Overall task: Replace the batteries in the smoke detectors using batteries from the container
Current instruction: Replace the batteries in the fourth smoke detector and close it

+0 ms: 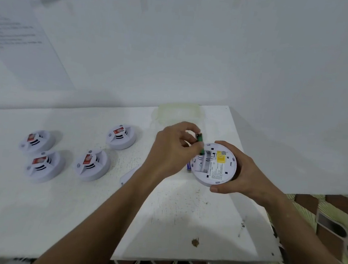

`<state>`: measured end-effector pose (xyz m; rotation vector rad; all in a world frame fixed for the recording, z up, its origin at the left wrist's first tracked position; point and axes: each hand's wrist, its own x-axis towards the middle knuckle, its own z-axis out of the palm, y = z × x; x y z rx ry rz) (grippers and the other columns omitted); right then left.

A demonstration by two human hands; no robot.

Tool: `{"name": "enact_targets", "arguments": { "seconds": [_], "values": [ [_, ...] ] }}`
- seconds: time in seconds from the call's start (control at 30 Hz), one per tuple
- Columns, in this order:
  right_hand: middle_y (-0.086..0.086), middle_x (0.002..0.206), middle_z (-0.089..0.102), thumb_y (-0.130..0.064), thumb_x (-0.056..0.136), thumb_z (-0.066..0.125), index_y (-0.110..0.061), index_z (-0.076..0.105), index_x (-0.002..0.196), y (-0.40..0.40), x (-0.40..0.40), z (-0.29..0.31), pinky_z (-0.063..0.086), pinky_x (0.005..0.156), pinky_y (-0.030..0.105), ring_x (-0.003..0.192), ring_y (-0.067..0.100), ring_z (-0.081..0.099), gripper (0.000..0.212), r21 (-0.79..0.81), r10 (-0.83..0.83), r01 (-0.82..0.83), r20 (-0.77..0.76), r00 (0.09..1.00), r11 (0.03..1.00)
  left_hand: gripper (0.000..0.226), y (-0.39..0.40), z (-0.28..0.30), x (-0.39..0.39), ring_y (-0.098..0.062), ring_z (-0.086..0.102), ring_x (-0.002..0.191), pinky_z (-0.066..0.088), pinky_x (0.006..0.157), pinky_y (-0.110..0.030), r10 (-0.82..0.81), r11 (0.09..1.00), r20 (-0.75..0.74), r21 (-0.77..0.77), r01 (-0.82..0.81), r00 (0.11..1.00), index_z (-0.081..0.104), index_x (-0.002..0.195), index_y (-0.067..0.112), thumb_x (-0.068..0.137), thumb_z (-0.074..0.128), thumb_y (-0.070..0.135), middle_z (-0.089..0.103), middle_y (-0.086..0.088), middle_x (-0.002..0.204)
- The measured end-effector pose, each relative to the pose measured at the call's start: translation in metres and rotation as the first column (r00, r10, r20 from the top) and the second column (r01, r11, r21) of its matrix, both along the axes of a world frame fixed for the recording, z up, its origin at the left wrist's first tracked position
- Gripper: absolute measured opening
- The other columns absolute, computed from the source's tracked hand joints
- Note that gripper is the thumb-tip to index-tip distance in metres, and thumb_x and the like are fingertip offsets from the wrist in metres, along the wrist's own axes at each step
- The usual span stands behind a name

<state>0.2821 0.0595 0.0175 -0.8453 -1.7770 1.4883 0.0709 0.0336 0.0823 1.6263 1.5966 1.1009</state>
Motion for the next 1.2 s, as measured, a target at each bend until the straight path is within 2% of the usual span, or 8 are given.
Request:
{"name": "enact_targets", "arguments": {
  "seconds": [0.17,0.3,0.43,0.57,0.9,1.07,1.13,1.2],
  "values": [
    [-0.007,0.118,0.064,0.011,0.056,0.089,-0.023,0.052,0.133,0.002,-0.010,0.005,0.057,0.081,0.027,0.112,0.016,0.062,0.093,0.022,0.014,-0.014,-0.019,1.000,1.000,0.023,-0.002,-0.014,0.001,0.002,0.051,0.056,0.041,0.056,-0.009,-0.056,0.998,-0.097,-0.020,0.055,0.994,0.067,0.103,0.030,0.082,0.075,0.029,0.069,0.009,0.085],
    [-0.009,0.117,0.065,0.010,0.055,0.088,-0.024,0.053,0.132,0.006,-0.010,0.006,0.057,0.080,0.026,0.112,0.016,0.062,0.092,0.023,0.013,-0.012,-0.028,1.000,1.000,0.034,0.000,-0.018,-0.003,0.003,0.050,0.084,0.034,0.070,-0.008,-0.104,0.995,-0.237,-0.030,0.100,0.966,0.067,0.114,0.032,0.082,0.072,0.042,0.053,0.009,0.105],
    [-0.004,0.120,0.065,0.008,0.054,0.089,-0.022,0.053,0.133,0.012,-0.004,0.006,0.057,0.081,0.028,0.113,0.021,0.062,0.092,0.006,0.034,-0.034,-0.035,0.999,0.999,0.057,0.001,-0.017,-0.012,-0.011,0.063,0.101,0.057,0.082,-0.027,-0.258,0.952,-0.040,-0.179,0.247,0.965,0.062,0.124,0.036,0.071,0.082,0.042,0.062,0.011,0.118],
    [-0.006,0.122,0.064,-0.002,0.054,0.090,-0.024,0.053,0.133,0.014,-0.001,0.005,0.056,0.084,0.025,0.118,0.020,0.059,0.090,0.037,0.028,-0.029,0.012,1.000,0.999,0.083,0.002,-0.017,-0.017,-0.019,0.066,0.104,0.059,0.084,-0.032,-0.370,0.898,0.043,-0.240,0.369,0.928,0.057,0.132,0.031,0.058,0.092,0.022,0.062,0.008,0.125],
    [-0.006,0.123,0.064,-0.002,0.056,0.091,-0.023,0.052,0.133,0.021,0.004,-0.001,0.056,0.085,0.027,0.119,0.021,0.058,0.090,0.019,0.020,-0.021,0.040,0.999,1.000,0.072,0.013,-0.025,-0.016,-0.010,0.049,0.114,0.049,0.078,-0.007,-0.439,0.894,-0.254,-0.217,0.391,0.862,0.052,0.137,0.030,0.072,0.081,0.035,0.043,0.010,0.132],
    [-0.002,0.126,0.063,-0.003,0.053,0.090,-0.021,0.051,0.136,0.023,0.020,-0.001,0.057,0.088,0.030,0.120,0.020,0.059,0.094,0.008,-0.040,0.040,0.017,0.999,0.999,0.043,0.020,-0.034,-0.019,-0.010,0.066,0.087,0.058,0.077,-0.030,-0.251,0.953,0.062,-0.160,0.258,0.966,0.064,0.123,0.035,0.081,0.074,0.036,0.061,0.012,0.118],
    [-0.004,0.126,0.064,-0.002,0.052,0.089,-0.020,0.051,0.136,0.022,0.029,-0.003,0.056,0.087,0.028,0.119,0.017,0.060,0.094,0.008,-0.069,0.069,0.020,0.997,0.998,0.031,0.029,-0.045,-0.023,-0.005,0.066,0.079,0.054,0.071,-0.023,-0.120,0.981,-0.078,-0.164,0.106,0.990,0.068,0.117,0.031,0.087,0.068,0.038,0.067,0.013,0.100],
    [-0.005,0.127,0.064,-0.003,0.052,0.089,-0.020,0.051,0.136,0.020,0.035,-0.006,0.056,0.087,0.027,0.119,0.016,0.060,0.094,0.002,-0.088,0.088,0.031,0.996,0.996,0.033,0.037,-0.054,-0.025,-0.002,0.063,0.077,0.046,0.071,-0.015,-0.144,0.969,-0.343,-0.240,0.062,0.928,0.067,0.119,0.026,0.089,0.066,0.038,0.069,0.011,0.097]
  ]
}}
